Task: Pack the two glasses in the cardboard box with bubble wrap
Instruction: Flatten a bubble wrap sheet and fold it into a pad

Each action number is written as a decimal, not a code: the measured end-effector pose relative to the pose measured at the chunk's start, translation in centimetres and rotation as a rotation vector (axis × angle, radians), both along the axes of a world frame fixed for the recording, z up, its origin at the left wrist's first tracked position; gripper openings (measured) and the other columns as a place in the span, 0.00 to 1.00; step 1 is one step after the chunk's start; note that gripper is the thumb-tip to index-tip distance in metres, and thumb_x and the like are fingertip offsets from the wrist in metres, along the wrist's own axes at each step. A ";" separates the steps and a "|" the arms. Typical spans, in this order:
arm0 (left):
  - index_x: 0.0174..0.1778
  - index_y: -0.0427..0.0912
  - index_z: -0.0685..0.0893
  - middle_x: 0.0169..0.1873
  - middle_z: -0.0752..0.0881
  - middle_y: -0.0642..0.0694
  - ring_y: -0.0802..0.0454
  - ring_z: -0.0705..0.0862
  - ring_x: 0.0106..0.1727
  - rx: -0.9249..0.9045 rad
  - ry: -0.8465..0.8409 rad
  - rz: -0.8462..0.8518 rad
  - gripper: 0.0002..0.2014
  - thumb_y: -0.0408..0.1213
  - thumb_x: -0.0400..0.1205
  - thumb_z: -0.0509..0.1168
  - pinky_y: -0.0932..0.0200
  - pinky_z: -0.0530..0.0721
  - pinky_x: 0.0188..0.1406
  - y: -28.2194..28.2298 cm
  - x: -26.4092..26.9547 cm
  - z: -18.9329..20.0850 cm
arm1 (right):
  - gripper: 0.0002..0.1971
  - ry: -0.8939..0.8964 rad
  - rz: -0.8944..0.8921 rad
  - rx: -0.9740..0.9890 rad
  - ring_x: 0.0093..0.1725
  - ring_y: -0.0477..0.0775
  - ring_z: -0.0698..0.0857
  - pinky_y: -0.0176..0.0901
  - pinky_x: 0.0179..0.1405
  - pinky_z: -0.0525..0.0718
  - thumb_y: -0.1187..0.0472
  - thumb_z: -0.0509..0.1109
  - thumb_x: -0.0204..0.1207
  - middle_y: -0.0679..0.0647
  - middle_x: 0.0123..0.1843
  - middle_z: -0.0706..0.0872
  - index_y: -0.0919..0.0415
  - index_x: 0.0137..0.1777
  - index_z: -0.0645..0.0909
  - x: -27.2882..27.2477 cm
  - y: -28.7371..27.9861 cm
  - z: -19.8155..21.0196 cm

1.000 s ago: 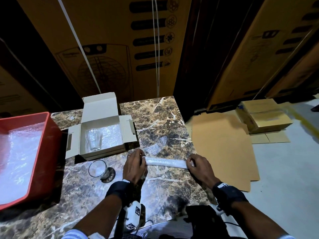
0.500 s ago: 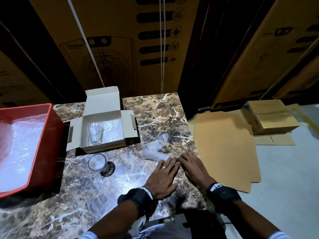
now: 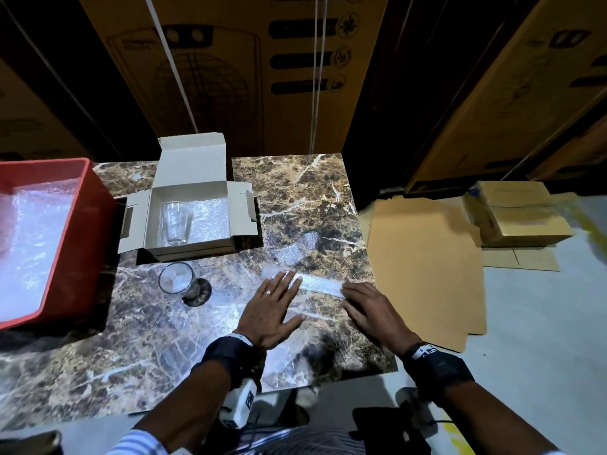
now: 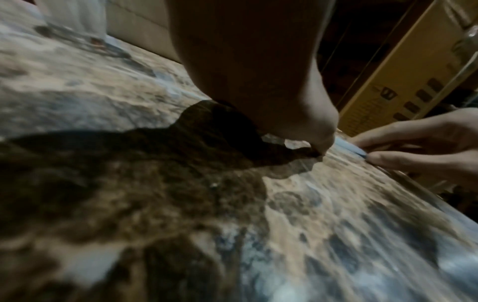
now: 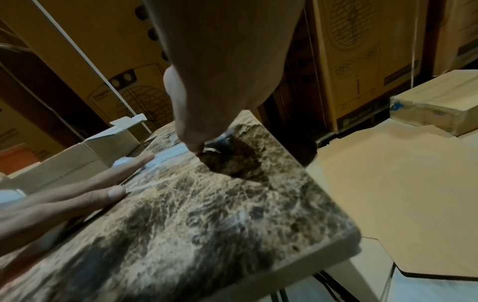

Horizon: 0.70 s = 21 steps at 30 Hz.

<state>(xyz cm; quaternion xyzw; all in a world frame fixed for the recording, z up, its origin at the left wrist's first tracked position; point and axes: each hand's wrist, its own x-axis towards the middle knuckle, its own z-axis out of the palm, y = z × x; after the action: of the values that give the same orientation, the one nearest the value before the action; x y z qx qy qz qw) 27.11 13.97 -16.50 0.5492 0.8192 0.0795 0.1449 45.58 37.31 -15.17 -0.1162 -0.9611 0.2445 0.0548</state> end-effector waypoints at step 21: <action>0.87 0.49 0.65 0.90 0.56 0.43 0.39 0.51 0.91 0.173 0.053 0.161 0.36 0.57 0.81 0.60 0.32 0.53 0.84 0.0 0.1 2.6 | 0.03 -0.092 -0.009 0.351 0.49 0.58 0.81 0.53 0.51 0.84 0.60 0.72 0.77 0.55 0.46 0.88 0.58 0.46 0.85 -2.0 -1.6 2.5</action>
<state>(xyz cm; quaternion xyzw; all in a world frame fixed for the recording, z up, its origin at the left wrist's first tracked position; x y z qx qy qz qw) 27.22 13.96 -13.86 0.4941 0.8542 0.1469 0.0685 43.60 35.70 -12.64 -0.1203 -0.9900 0.0672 0.0313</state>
